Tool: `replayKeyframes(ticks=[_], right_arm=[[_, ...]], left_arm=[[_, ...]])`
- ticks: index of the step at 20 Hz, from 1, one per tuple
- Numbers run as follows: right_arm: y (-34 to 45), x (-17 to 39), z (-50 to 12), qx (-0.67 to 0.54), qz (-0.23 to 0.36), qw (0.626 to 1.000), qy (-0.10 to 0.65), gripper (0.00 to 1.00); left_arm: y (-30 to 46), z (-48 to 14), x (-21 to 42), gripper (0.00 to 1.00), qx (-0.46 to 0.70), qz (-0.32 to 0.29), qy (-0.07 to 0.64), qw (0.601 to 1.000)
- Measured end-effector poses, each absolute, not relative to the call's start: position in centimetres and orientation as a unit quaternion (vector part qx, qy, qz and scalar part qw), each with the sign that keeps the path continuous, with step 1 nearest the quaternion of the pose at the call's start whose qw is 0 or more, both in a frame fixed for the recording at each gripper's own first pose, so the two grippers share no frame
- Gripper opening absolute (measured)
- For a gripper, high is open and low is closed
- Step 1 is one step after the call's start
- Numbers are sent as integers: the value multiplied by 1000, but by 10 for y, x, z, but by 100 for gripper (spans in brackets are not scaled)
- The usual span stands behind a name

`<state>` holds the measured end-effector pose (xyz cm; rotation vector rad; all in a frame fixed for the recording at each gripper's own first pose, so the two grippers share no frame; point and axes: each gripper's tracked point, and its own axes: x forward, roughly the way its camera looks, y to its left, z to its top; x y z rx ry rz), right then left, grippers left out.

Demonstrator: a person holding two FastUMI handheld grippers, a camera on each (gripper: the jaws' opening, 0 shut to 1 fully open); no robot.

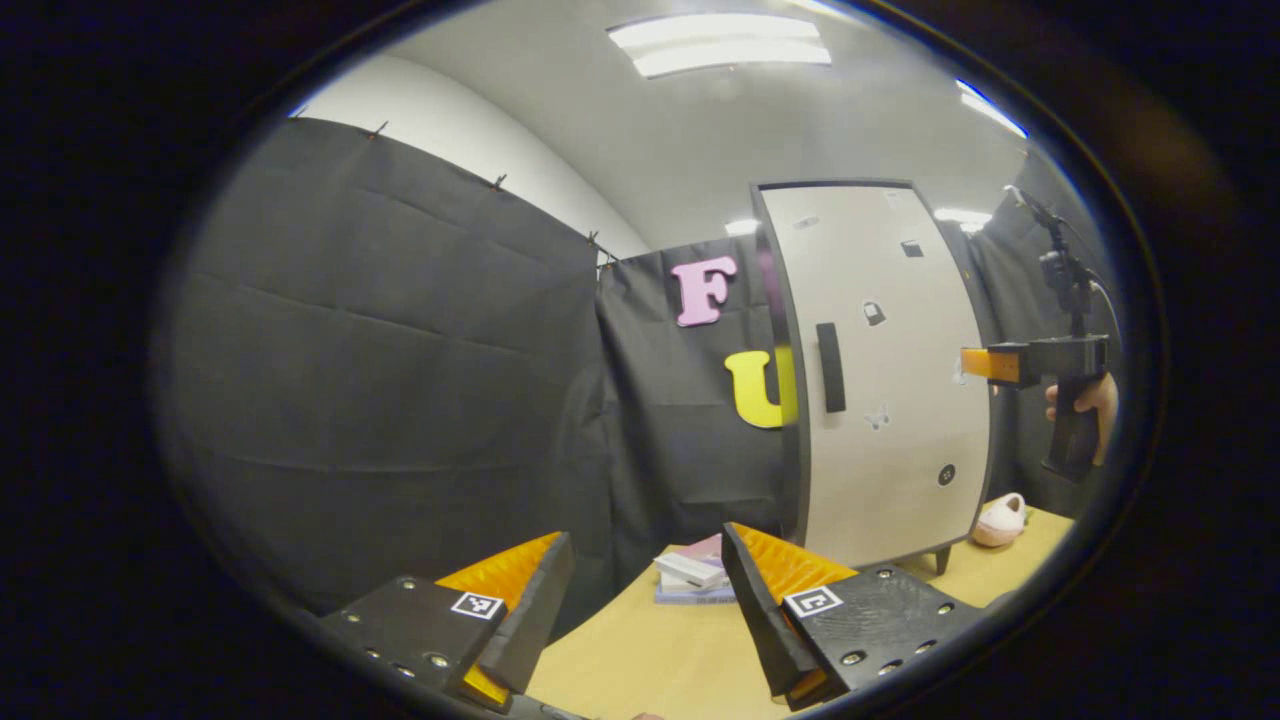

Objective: Open the cabinet door with the right hand, grasp the bottle in the cabinet with the left hand and place it on the coaster, then close the cabinet door with the right hand.

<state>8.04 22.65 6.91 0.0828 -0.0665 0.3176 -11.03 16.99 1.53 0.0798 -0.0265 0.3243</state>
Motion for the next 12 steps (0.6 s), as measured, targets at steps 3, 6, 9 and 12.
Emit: replayKeyframes(ticks=[3,6,9,12], right_arm=[[251,87,75,44,168,984,-35,94],[276,97,76,45,177,983,-30,94],[300,107,74,43,184,982,-22,94],[323,117,74,38,189,981,-21,94]], left_arm=[[188,15,-121,86,41,179,-11,983],[206,13,-134,86,43,196,-10,980],[225,14,-147,89,44,211,-10,976],[241,12,-157,86,44,225,-7,973]])
